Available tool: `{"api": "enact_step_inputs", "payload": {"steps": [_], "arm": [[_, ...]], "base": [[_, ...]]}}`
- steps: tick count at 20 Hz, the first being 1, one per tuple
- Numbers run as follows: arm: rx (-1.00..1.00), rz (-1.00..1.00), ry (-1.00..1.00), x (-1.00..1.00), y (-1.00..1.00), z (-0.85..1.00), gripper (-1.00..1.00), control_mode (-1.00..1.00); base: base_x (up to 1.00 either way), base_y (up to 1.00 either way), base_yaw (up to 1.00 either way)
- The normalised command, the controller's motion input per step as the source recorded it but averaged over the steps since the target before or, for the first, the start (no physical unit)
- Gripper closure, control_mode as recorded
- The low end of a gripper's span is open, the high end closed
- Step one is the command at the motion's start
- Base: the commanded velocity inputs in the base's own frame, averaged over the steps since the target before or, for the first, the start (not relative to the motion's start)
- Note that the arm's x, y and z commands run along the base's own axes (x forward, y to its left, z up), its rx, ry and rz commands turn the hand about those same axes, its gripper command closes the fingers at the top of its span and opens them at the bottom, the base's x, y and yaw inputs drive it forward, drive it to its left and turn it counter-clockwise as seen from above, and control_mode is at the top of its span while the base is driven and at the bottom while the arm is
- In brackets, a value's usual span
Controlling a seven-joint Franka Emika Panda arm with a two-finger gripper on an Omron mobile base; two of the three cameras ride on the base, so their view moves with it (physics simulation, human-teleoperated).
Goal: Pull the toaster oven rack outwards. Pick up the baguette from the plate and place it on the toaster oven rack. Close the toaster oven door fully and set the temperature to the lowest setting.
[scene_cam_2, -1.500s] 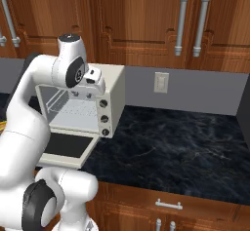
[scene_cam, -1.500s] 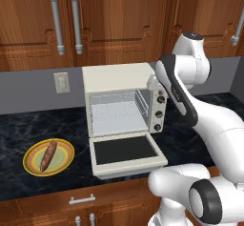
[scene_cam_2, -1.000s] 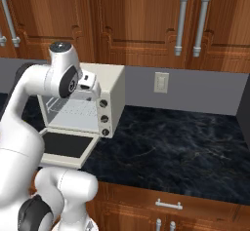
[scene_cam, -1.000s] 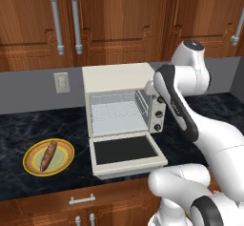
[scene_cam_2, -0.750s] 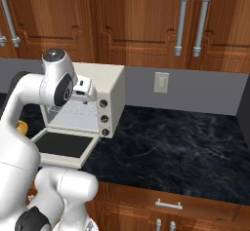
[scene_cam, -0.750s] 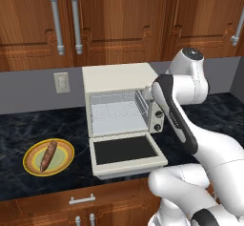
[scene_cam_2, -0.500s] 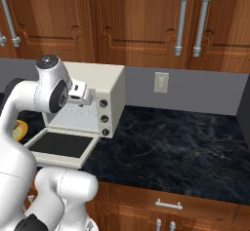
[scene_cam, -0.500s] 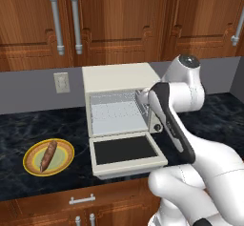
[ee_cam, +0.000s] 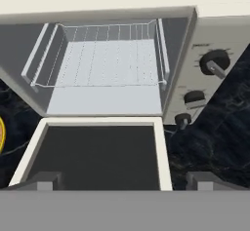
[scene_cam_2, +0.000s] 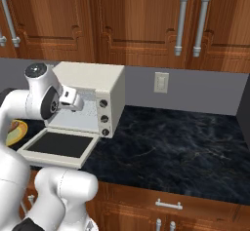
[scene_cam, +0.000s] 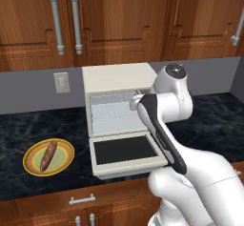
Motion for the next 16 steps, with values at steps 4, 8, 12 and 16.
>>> {"api": "enact_step_inputs", "payload": {"steps": [4, 8, 12, 16], "arm": [[-0.07, -0.04, -0.01, 0.00, 0.22, -0.28, -1.00, -1.00], [-0.09, -0.03, -0.04, 0.01, 0.12, -0.32, -1.00, -1.00], [-0.01, -0.03, -0.05, 0.10, 0.08, -0.24, -1.00, -1.00], [0.00, -0.01, -0.07, 0.16, 0.03, -0.20, -1.00, -1.00]], "base": [[0.00, 0.00, 0.00], [0.00, 0.00, 0.00], [0.00, 0.00, 0.00], [0.00, 0.00, 0.00]]}}
